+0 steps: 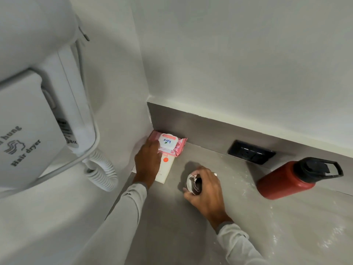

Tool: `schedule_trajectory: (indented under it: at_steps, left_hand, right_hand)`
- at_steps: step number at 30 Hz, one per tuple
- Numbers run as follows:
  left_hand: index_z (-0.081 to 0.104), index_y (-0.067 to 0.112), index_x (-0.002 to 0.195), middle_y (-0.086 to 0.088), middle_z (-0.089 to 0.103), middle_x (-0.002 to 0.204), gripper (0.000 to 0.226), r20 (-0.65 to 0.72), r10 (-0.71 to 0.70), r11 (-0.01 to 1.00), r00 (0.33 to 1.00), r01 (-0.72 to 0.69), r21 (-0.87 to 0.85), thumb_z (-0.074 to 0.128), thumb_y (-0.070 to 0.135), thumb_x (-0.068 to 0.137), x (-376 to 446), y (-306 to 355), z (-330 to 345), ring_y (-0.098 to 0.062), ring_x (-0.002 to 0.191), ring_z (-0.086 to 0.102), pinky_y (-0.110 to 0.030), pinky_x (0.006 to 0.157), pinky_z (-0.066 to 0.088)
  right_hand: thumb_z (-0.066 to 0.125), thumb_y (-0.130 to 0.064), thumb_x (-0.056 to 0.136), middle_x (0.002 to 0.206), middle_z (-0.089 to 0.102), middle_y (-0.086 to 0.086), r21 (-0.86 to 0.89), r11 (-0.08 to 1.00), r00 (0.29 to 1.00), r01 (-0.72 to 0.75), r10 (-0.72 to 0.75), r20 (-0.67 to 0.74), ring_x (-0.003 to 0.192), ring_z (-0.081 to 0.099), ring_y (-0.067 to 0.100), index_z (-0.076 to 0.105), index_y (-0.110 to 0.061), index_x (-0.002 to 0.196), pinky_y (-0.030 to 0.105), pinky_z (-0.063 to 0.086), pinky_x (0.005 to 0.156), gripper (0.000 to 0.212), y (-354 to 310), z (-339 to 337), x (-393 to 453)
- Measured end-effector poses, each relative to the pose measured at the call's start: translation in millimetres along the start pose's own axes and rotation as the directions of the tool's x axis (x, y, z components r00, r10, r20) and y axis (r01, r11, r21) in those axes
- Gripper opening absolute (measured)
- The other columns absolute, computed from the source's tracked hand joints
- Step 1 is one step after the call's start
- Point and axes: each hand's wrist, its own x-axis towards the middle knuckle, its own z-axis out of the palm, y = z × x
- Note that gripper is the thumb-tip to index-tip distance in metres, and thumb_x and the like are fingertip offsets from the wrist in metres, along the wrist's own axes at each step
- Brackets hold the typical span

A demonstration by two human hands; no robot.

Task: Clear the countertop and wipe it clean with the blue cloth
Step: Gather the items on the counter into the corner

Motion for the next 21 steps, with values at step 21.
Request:
schedule_trajectory:
  at_steps: [21]
  left_hand:
    - [0.054, 0.011, 0.136, -0.015, 0.05, 0.143, 0.043, 0.055, 0.191, 0.975, 0.98, -0.183, -0.125, 0.052, 0.02, 0.095, -77.1, -41.5, -8.3, -0.031, 0.133, 0.047, -0.039, 0.111, 0.038]
  right_hand:
    - [0.074, -0.019, 0.087, 0.131, 0.06, 0.016, 0.013, 0.987, 0.986, 0.158, -0.157, -0.057, 0.126, 0.055, 0.035, 0.065, -0.005, 0.118, 0.046, 0.046, 0.107, 0.035, -43.5, 38.3, 47.5]
